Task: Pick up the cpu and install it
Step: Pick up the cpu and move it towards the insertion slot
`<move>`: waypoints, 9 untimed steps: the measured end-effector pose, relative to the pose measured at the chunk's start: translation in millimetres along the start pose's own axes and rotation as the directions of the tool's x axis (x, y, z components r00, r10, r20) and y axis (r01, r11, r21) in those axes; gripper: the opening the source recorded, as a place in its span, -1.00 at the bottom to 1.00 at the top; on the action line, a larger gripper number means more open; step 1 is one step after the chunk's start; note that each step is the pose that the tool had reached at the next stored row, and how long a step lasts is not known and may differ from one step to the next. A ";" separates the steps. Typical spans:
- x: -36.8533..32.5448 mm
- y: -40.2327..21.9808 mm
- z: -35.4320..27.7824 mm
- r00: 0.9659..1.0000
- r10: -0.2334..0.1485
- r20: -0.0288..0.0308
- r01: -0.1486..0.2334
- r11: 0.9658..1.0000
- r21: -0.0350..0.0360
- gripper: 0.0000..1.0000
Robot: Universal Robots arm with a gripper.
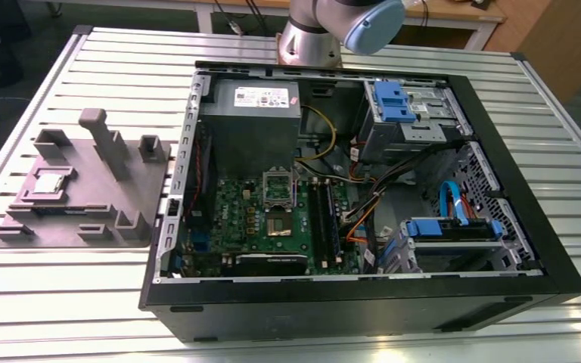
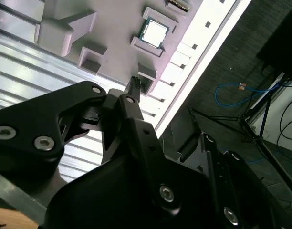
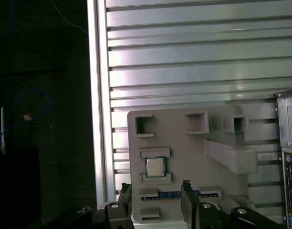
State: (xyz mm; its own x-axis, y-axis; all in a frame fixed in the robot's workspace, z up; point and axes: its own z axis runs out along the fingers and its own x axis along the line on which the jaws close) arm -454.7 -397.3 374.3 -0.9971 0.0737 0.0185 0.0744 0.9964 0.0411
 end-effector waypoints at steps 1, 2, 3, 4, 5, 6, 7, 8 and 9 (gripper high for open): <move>0.0 0.0 0.7 1.000 -0.003 0.000 0.003 1.000 0.000 0.06; 0.0 -0.1 1.5 1.000 -0.008 0.000 0.008 1.000 0.000 0.06; 0.1 -0.1 2.3 1.000 -0.016 -0.001 0.016 1.000 0.000 0.06; 0.1 -0.1 2.9 1.000 -0.027 -0.001 0.027 1.000 0.000 0.06; 0.1 -0.1 3.8 0.999 -0.042 -0.002 0.042 0.999 0.001 0.06; 0.1 -0.2 5.0 0.998 -0.058 -0.003 0.058 0.998 0.001 0.06; 0.1 -0.3 6.1 0.997 -0.073 -0.003 0.073 0.997 0.001 0.06; 0.1 -0.2 6.5 0.997 -0.077 -0.004 0.077 0.997 0.001 0.06; 0.1 -0.3 6.5 0.997 -0.077 -0.004 0.077 0.997 0.001 0.06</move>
State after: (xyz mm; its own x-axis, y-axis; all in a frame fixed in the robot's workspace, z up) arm -454.9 -397.3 367.8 -0.9998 -0.0035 0.0191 -0.0027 0.9992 0.0411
